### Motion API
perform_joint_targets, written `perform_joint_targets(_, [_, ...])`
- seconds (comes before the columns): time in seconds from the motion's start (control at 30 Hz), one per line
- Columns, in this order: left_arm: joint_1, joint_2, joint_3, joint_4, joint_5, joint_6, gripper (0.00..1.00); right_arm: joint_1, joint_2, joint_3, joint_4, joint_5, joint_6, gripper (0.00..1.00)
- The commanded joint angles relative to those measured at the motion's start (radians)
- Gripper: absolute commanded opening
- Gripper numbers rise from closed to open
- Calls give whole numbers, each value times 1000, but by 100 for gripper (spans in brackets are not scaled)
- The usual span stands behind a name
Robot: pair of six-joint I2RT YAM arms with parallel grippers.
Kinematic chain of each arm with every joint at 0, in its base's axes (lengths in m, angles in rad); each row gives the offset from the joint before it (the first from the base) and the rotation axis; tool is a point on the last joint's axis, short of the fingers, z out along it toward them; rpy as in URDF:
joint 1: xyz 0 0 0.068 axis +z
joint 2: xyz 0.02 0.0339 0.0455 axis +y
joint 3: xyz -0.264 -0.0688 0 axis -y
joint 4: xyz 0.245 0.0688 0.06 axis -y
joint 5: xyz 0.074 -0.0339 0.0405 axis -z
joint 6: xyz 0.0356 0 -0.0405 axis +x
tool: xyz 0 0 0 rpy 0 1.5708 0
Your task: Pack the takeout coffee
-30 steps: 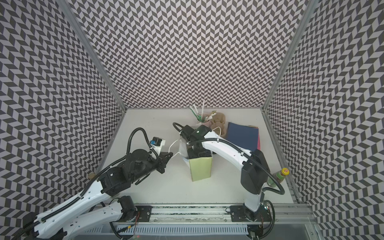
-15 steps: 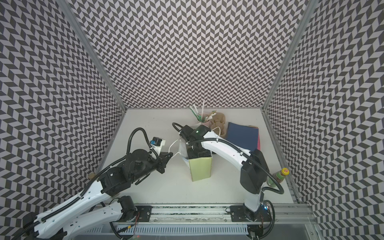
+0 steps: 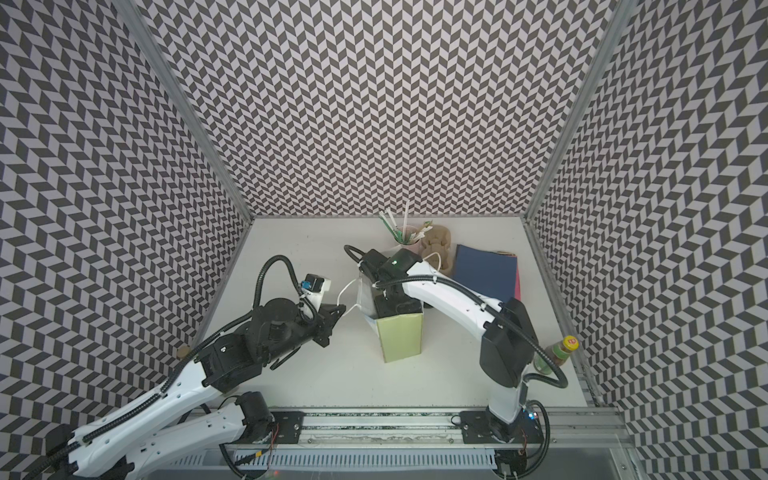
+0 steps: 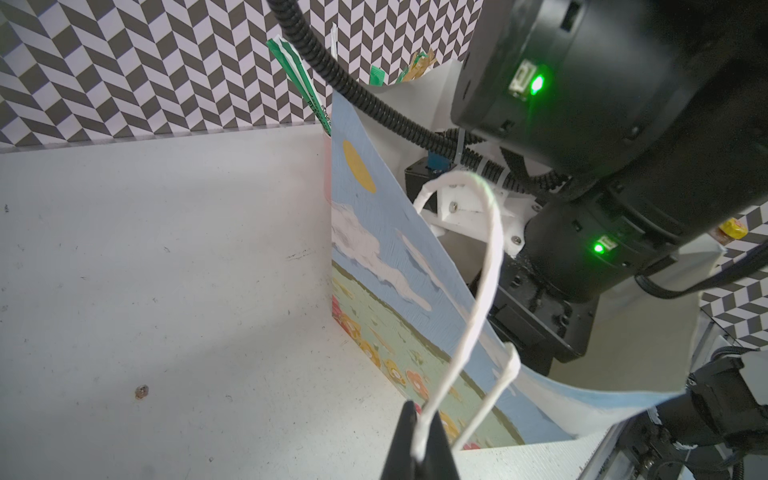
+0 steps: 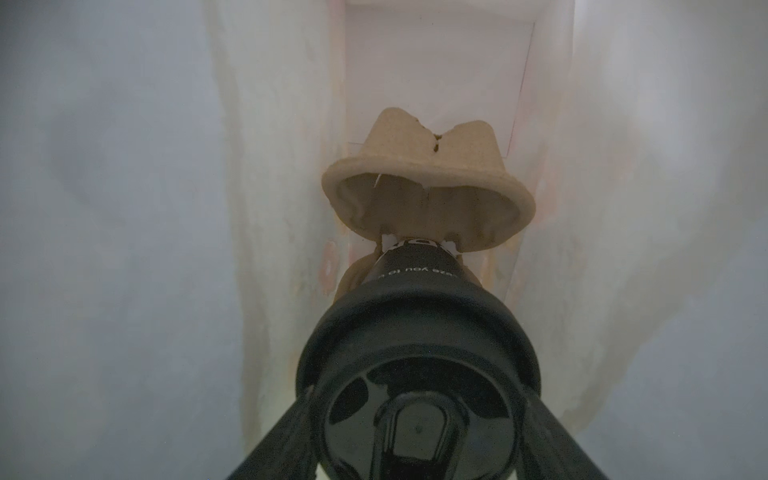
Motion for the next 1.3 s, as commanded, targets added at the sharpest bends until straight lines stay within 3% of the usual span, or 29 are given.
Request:
perform_joint_targets(0.0, [5,3,-5,-23,-19,7,0,-4,5,25,-5,15,-10,56])
perform_joint_targets(0.27, [5,10,-5,-25,-16,6,0,-7,-8,53,-5,-7,-15,77])
perform_joint_targets(0.53, [5,12,-4,-26,-18,7,0,-8,-19,75,-5,-16,-17,84])
perform_joint_targets(0.57, [4,13,-4,-26,-18,7,0,-8,-21,80,-5,-18,-17,91])
perform_joint_targets(0.8, [5,18,-3,-26,-18,6,0,-16,-38,124,-5,-30,-23,100])
perform_joint_targets(1.27, [5,27,-3,-28,-17,6,0,-46,-83,161,-5,-76,-31,99])
